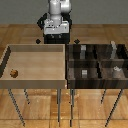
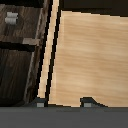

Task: Place the loaf of bread into the appropriate compartment.

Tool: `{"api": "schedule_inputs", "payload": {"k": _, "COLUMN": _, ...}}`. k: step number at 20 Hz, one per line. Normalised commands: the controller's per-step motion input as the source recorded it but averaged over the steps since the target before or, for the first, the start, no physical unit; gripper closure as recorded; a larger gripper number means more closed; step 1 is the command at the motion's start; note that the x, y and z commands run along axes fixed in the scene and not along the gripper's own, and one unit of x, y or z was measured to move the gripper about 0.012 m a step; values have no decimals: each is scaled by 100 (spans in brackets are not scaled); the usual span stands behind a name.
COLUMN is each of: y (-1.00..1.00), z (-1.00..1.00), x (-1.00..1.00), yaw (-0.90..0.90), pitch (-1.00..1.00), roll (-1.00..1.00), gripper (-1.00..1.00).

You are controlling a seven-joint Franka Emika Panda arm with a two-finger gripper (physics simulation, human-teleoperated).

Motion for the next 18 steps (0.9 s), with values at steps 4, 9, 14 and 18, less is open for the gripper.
{"api": "schedule_inputs", "payload": {"k": 4, "y": -25, "z": 0, "x": 0, "yaw": 0, "pitch": 0, "roll": 0, "gripper": -100}}
{"api": "schedule_inputs", "payload": {"k": 9, "y": -60, "z": 0, "x": 0, "yaw": 0, "pitch": 0, "roll": 0, "gripper": -100}}
{"api": "schedule_inputs", "payload": {"k": 14, "y": -100, "z": 0, "x": 0, "yaw": 0, "pitch": 0, "roll": 0, "gripper": -100}}
{"api": "schedule_inputs", "payload": {"k": 18, "y": -100, "z": 0, "x": 0, "yaw": 0, "pitch": 0, "roll": 0, "gripper": -100}}
